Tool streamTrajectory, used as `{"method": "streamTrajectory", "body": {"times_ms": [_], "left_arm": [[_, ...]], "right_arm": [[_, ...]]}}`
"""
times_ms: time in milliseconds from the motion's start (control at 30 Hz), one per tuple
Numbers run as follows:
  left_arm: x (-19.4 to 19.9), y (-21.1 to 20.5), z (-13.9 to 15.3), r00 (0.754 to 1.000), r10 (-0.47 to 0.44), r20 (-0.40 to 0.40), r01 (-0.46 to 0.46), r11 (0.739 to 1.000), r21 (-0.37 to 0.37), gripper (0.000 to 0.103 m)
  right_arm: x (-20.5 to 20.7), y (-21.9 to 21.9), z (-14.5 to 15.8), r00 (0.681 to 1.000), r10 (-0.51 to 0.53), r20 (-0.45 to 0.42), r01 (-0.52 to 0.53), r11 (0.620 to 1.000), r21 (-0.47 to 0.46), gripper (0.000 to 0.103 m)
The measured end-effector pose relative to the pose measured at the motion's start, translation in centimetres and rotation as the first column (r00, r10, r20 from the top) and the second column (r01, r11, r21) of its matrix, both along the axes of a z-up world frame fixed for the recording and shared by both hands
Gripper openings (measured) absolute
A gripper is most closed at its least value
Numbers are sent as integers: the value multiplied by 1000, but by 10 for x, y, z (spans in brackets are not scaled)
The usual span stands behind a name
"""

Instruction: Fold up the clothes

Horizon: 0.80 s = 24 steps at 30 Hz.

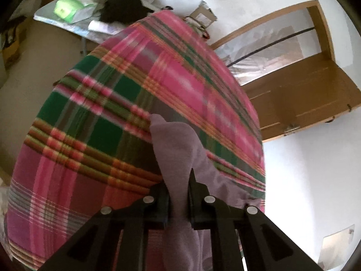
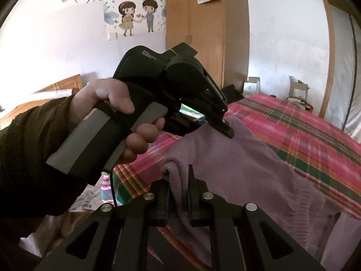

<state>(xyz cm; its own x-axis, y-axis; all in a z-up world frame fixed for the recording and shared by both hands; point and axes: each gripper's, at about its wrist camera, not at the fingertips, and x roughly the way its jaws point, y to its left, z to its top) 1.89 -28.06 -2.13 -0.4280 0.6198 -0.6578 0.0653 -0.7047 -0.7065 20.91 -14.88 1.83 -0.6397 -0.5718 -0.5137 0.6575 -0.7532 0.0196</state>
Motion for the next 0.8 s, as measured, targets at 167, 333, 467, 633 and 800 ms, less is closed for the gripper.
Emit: {"method": "streamTrajectory", "body": {"times_ms": [167, 333, 467, 633, 800], "left_arm": [[3, 12, 21, 1000, -7, -30, 8, 1000, 25, 13], [7, 32, 45, 997, -29, -72, 32, 999, 43, 13], [9, 60, 69, 990, -75, -121, 82, 995, 53, 14], [11, 101, 99, 972, -148, -181, 159, 986, 50, 14], [5, 145, 113, 957, -224, -187, 235, 971, 41, 14]], "right_arm": [[7, 23, 19, 1000, -23, -15, 22, 998, -53, 11], [15, 48, 38, 998, -55, -42, 51, 994, -95, 11], [26, 73, 54, 994, -88, -69, 79, 989, -128, 11], [40, 109, 73, 985, -142, -95, 124, 977, -174, 11], [50, 141, 82, 972, -210, -106, 186, 962, -200, 11]]}}
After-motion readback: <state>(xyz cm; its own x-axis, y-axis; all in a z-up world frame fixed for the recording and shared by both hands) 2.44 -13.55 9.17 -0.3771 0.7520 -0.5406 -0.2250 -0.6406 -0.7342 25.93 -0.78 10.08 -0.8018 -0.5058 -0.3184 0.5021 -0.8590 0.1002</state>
